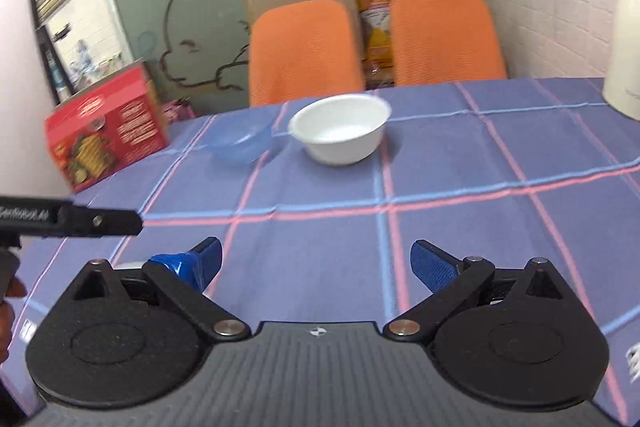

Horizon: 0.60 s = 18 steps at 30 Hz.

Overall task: Organize plates and bowls
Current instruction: 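Move the left tool to the white ceramic bowl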

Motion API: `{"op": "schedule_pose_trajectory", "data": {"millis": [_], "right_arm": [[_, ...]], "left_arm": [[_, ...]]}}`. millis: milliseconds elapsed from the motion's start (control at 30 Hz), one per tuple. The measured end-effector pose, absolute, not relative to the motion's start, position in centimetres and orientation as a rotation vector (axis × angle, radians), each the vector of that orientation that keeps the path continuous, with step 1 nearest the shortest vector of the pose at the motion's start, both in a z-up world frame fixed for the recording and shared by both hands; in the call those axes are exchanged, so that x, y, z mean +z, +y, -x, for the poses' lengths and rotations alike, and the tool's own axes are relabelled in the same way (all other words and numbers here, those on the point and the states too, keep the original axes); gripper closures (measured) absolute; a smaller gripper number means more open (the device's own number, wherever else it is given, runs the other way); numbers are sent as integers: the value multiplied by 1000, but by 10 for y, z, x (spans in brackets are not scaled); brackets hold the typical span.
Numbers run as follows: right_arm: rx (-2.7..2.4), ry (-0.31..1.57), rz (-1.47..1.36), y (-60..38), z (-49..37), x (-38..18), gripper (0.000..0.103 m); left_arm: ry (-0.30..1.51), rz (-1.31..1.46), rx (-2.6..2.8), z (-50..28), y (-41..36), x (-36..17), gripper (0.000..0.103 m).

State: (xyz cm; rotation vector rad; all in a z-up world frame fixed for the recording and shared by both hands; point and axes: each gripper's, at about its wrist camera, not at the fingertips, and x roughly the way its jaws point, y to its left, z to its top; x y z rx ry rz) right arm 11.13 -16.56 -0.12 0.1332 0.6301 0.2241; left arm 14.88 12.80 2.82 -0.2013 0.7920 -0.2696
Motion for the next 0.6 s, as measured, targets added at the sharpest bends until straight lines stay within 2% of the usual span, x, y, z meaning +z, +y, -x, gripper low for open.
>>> {"op": "schedule_pose_trajectory", "data": {"millis": [300,600], "right_arm": [[188,654,-155,-197,-163,-9,14],[148,693,-237,-229,-191,-25,14]], "left_arm": [[841,103,-322,-219,61,22,17],[885,35,-369,-247,24,13,17]]}}
